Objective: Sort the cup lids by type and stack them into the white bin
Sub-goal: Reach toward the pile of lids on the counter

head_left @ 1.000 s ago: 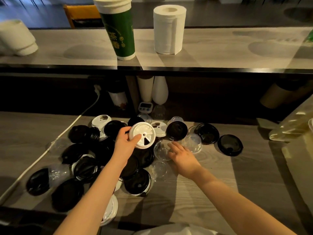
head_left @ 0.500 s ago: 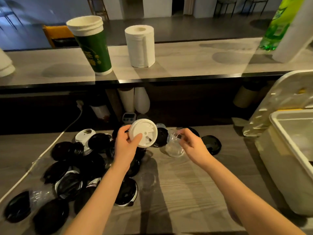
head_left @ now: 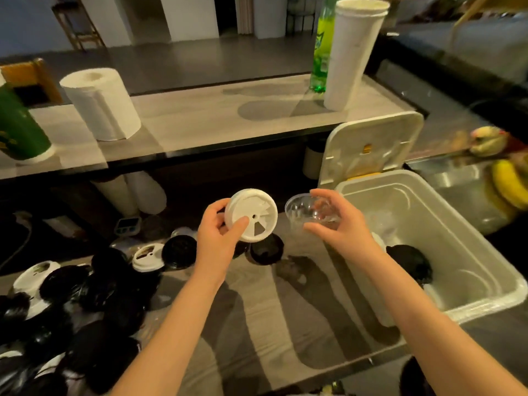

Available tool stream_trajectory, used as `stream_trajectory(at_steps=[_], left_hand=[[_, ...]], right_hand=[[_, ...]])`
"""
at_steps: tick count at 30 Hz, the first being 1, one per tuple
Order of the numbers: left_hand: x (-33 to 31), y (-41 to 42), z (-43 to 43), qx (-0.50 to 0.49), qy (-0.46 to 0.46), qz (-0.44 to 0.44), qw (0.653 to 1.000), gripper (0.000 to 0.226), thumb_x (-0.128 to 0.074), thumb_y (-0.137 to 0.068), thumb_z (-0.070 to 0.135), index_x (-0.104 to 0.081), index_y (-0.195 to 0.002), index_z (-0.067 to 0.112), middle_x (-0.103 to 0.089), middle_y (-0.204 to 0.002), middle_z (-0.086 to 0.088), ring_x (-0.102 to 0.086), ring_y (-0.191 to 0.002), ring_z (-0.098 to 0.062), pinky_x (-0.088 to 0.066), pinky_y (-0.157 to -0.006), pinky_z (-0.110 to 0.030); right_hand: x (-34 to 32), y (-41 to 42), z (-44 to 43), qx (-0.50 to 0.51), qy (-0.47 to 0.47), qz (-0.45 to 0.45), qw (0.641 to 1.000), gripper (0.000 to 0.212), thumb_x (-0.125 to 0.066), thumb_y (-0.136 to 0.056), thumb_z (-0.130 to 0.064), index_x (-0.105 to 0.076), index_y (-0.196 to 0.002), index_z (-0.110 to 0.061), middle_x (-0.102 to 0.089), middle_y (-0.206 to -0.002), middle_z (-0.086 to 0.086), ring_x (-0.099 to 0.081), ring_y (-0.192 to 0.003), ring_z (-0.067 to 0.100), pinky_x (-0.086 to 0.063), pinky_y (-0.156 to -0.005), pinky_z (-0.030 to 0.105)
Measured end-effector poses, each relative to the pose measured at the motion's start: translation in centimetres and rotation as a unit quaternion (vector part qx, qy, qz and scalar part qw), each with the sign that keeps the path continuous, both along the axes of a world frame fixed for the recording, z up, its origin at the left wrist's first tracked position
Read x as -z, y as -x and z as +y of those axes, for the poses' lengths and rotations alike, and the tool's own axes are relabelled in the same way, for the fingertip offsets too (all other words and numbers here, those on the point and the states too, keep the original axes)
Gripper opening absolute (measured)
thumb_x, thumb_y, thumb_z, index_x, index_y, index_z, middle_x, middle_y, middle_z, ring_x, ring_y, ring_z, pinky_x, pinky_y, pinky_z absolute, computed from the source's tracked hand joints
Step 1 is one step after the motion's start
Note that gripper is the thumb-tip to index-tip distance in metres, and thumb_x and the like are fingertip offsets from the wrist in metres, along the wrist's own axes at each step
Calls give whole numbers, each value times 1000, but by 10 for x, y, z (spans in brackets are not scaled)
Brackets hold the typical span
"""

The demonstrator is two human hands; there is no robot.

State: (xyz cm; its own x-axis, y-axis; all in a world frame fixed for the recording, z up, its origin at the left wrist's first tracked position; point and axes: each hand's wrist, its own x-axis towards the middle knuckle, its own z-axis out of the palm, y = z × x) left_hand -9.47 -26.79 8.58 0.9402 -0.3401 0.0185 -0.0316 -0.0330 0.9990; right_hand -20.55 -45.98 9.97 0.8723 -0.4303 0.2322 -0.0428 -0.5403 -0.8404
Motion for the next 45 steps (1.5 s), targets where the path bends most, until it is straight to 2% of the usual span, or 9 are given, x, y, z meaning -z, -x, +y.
stream_trajectory(at_steps=[6,11,17,21,24,30,36,38,45], left_hand=[[-6,28,-75,44,2,-6,999,36,-67,-84,13,-52,-103,40,-62,-108,2,-62,-100,-14,-55,-80,-30],[-7,44,-119,54,-14,-12,998,35,-67,-84,15,-52,-104,40,-60,-114,0,-61,-103,-17,-54,-87,-39],[-1,55,-150,22,-33,2,999,36,-67,-83,15,-52,-106,38,-61,-112,1,-61,-103,-17,-55,-85,-37],[0,59,-161,1,-41,14,999,37,-67,-83,14,-53,-112,32,-62,-110,2,-62,-101,-16,-55,-87,-39],[-1,61,-168,-8,-46,13,999,37,-66,-83,14,-52,-113,31,-62,-112,1,-62,-102,-15,-54,-87,-39],[2,62,-184,-13,-32,12,999,35,-66,-83,14,-53,-107,36,-63,-111,-1,-63,-100,-16,-54,-82,-34],[5,65,-197,-7,-23,18,1000,34,-66,-83,13,-53,-107,34,-63,-111,-4,-63,-100,-18,-54,-80,-34],[6,67,-199,-7,-21,20,1000,35,-66,-83,12,-53,-108,33,-63,-111,-4,-63,-100,-19,-54,-81,-35],[9,71,-203,-7,1,53,999,32,-64,-85,10,-54,-110,28,-64,-111,-6,-64,-100,-22,-53,-72,-30]], right_hand=[[7,38,-93,106,-49,14,993,51,-77,-76,-20,-46,-116,-26,-58,-102,-18,-58,-87,2,-48,-77,24],[26,47,-172,167,-25,109,980,52,-81,-72,-22,-55,-116,-18,-60,-108,2,-57,-86,20,-47,-76,30],[29,23,-233,57,22,325,944,62,-79,-75,-29,-53,-130,-18,-56,-100,2,-54,-78,15,-40,-71,25],[48,3,-245,32,19,375,926,68,-74,-80,-25,-44,-139,-11,-52,-126,7,-52,-113,23,-46,-87,30],[63,-3,-245,19,134,429,893,55,-65,-87,-27,-46,-136,-10,-47,-137,8,-50,-122,25,-43,-98,33],[85,4,-239,-10,224,416,881,26,-49,-94,-19,-55,-118,-11,-56,-120,11,-58,-103,26,-43,-80,28],[70,11,-239,-38,217,399,890,56,-55,-91,-26,-35,-143,-23,-40,-141,6,-55,-113,26,-48,-77,31],[66,17,-239,-65,251,426,867,65,-60,-87,-24,-30,-145,-28,-41,-142,3,-55,-114,25,-52,-78,31],[70,16,-232,-83,274,459,841,51,-47,-93,-6,-36,-142,-13,-56,-126,13,-58,-109,28,-49,-80,33]])
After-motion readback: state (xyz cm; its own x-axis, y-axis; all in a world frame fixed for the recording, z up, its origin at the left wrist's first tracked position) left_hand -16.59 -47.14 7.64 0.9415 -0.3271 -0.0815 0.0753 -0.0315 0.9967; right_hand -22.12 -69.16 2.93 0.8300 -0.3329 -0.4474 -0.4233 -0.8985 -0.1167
